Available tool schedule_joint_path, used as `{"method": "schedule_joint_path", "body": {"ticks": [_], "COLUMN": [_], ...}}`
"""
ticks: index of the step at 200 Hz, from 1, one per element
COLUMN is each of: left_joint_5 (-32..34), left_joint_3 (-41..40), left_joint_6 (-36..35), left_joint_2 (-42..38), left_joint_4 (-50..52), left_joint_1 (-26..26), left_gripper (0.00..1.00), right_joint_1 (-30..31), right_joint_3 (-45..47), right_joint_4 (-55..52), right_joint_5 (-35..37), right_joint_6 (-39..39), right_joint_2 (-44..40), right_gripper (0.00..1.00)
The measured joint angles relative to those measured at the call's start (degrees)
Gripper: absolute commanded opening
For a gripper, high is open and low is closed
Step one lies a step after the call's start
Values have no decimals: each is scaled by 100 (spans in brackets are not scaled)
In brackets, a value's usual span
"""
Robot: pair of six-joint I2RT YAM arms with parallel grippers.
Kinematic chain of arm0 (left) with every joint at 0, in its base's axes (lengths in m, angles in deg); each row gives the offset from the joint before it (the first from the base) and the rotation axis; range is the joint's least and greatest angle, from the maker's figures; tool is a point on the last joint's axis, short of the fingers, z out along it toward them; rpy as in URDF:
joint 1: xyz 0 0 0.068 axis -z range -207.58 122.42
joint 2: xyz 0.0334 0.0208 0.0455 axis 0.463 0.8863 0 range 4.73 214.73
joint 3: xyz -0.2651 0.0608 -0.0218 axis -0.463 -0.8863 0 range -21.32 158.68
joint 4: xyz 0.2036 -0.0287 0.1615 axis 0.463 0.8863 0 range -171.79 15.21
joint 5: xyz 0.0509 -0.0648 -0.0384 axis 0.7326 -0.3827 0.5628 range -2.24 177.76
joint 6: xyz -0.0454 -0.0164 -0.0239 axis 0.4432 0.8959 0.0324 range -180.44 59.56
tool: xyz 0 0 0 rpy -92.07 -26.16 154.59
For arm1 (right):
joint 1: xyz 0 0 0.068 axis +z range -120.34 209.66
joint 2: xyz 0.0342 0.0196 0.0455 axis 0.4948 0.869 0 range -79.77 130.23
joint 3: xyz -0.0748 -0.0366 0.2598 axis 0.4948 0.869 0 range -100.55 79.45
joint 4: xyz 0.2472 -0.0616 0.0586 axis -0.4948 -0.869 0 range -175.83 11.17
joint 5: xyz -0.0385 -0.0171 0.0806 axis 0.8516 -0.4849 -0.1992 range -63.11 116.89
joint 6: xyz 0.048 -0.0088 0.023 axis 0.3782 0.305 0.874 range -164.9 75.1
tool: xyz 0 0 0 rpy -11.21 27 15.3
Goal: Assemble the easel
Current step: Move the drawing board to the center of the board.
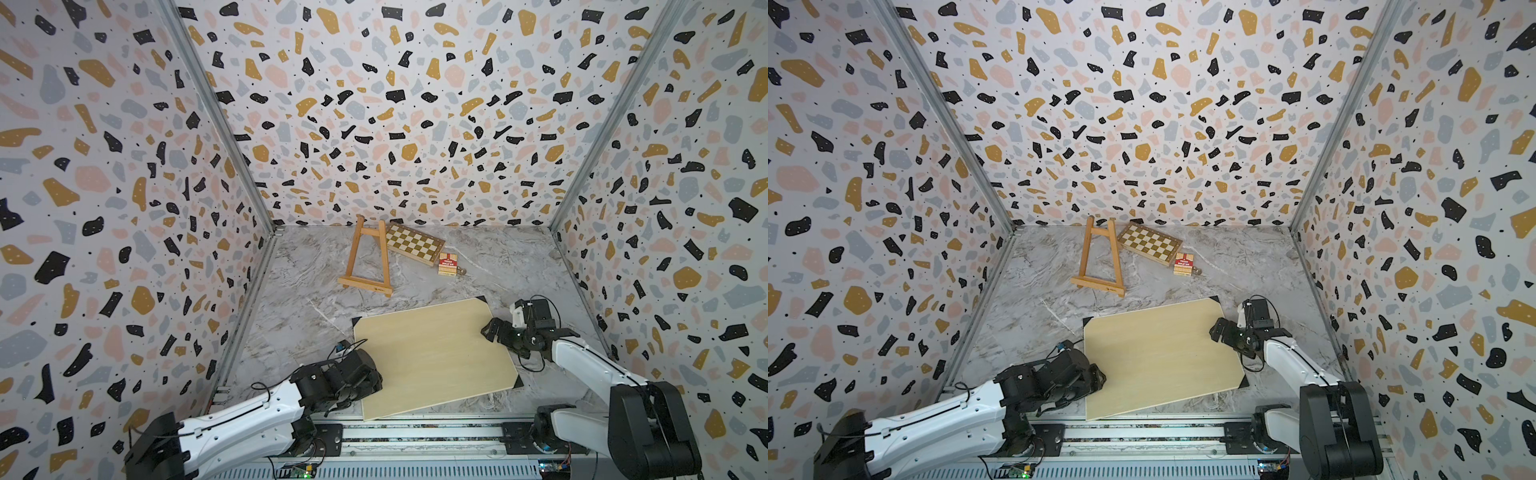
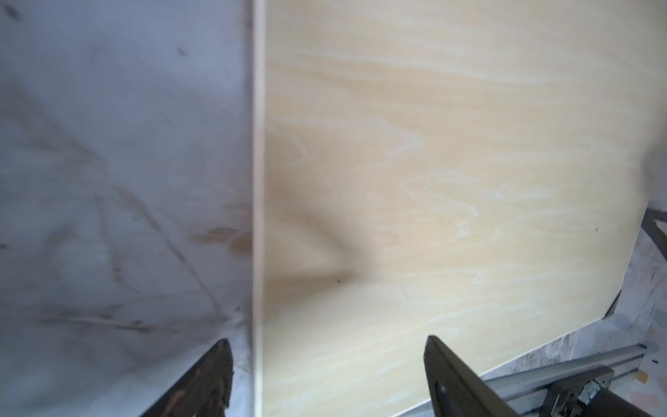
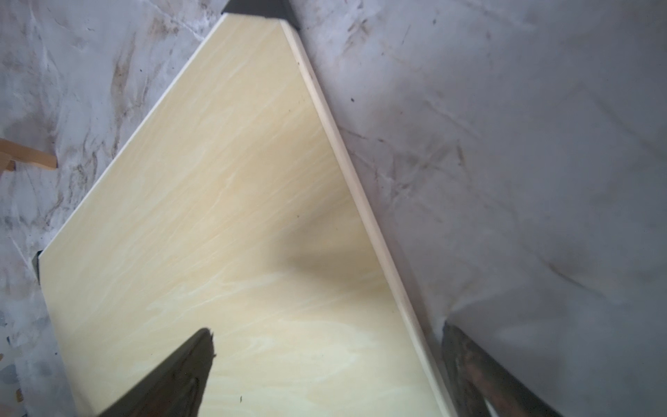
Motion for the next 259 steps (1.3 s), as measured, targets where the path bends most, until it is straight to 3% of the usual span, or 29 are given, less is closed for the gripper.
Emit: {"method": "schedule_joint_path", "body": {"ticks": [42, 109, 174, 259], "left_joint_5": [-52, -411, -619, -852], "left_joint_3": [70, 575, 634, 723], "left_joint_6": [-334, -828, -1215, -2354], "left_joint_2": [291, 1624, 1996, 2192], "left_joint_4": [39, -601, -979, -1054], "left_joint_1": [-796, -1073, -1547, -3042], "left_gripper": [83, 82, 78, 78], "right_joint_1": [-452, -444, -107, 577], "right_joint_3": [-214, -278, -315, -199], "right_joint_4": [79, 352, 398, 308], "right_joint_5": [-267, -675, -927, -1274], "right_joint_6": [-367, -706, -826, -876], "right_joint_2": [369, 667, 741, 566], "right_gripper": [100, 100, 100, 100]}}
